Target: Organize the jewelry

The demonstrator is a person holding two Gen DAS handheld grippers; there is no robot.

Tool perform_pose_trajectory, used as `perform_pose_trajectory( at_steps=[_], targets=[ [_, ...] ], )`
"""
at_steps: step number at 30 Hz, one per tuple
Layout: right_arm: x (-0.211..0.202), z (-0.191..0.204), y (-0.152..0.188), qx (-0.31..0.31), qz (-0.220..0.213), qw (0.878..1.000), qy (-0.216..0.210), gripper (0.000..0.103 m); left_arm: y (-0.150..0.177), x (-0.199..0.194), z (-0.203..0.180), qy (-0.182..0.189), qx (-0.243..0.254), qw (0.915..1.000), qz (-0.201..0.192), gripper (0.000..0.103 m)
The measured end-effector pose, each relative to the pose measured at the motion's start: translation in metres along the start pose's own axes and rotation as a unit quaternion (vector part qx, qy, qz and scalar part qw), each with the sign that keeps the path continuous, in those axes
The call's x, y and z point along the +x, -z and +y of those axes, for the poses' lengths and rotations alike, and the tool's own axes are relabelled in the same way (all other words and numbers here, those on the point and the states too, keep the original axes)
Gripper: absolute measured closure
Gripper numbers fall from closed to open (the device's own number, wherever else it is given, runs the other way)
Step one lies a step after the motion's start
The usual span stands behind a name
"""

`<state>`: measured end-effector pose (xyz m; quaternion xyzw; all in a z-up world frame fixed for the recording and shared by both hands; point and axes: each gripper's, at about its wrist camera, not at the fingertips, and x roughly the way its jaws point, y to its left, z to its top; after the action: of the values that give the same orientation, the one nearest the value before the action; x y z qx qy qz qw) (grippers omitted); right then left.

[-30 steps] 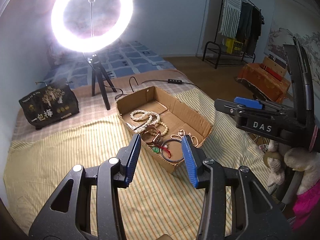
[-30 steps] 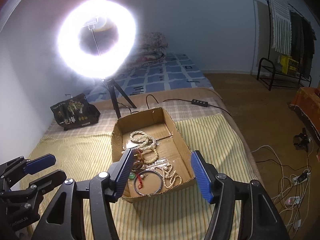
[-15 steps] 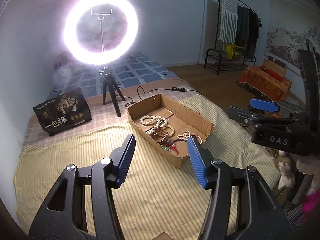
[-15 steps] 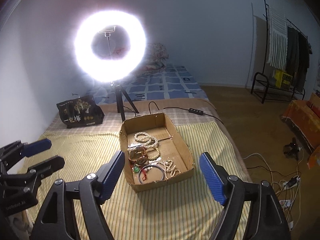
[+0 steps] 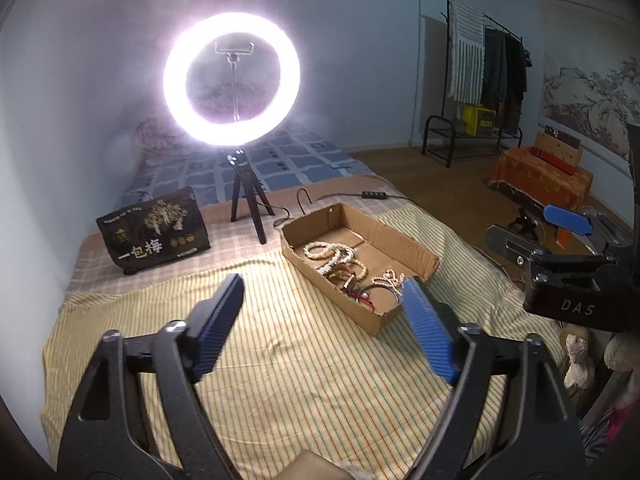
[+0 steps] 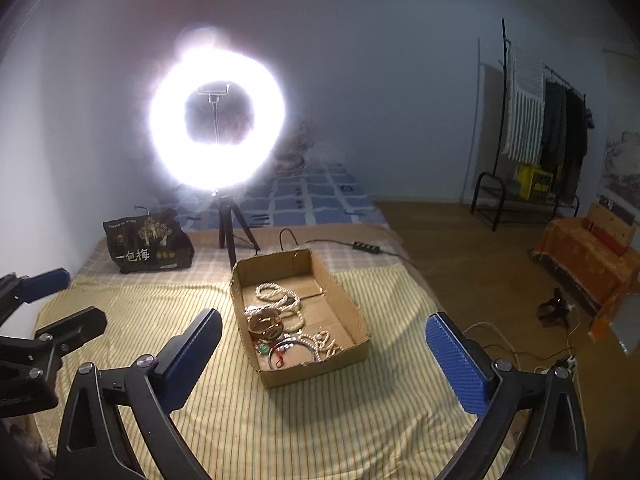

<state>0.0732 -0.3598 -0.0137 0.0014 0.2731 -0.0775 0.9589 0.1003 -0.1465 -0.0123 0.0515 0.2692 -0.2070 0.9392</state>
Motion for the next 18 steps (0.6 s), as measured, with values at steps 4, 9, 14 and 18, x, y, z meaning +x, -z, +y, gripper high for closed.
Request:
perform_pose_trajectory(
  at_steps=[4, 9, 14, 18],
  targets=[
    [-0.001, 0.005, 0.000, -0.001, -0.006, 1.000, 0.004, 0.000, 0.001, -0.005, 0.000, -0.018, 0.007, 0.9997, -0.014, 0.001],
    [0.002, 0.010, -0.001, 0.001, -0.009, 1.000, 0.006, 0.000, 0.002, -0.005, 0.000, -0.035, 0.014, 0.9991, -0.019, 0.001],
    [0.002, 0.013, -0.001, 0.000, -0.013, 1.000, 0.007, 0.000, 0.003, -0.002, 0.001, -0.029, 0.009, 0.9995, -0.011, 0.001],
    [0.001, 0.012, -0.001, 0.001, -0.017, 1.000, 0.012, 0.000, 0.004, -0.002, 0.003, -0.036, 0.009, 0.9993, -0.010, 0.001]
  ],
)
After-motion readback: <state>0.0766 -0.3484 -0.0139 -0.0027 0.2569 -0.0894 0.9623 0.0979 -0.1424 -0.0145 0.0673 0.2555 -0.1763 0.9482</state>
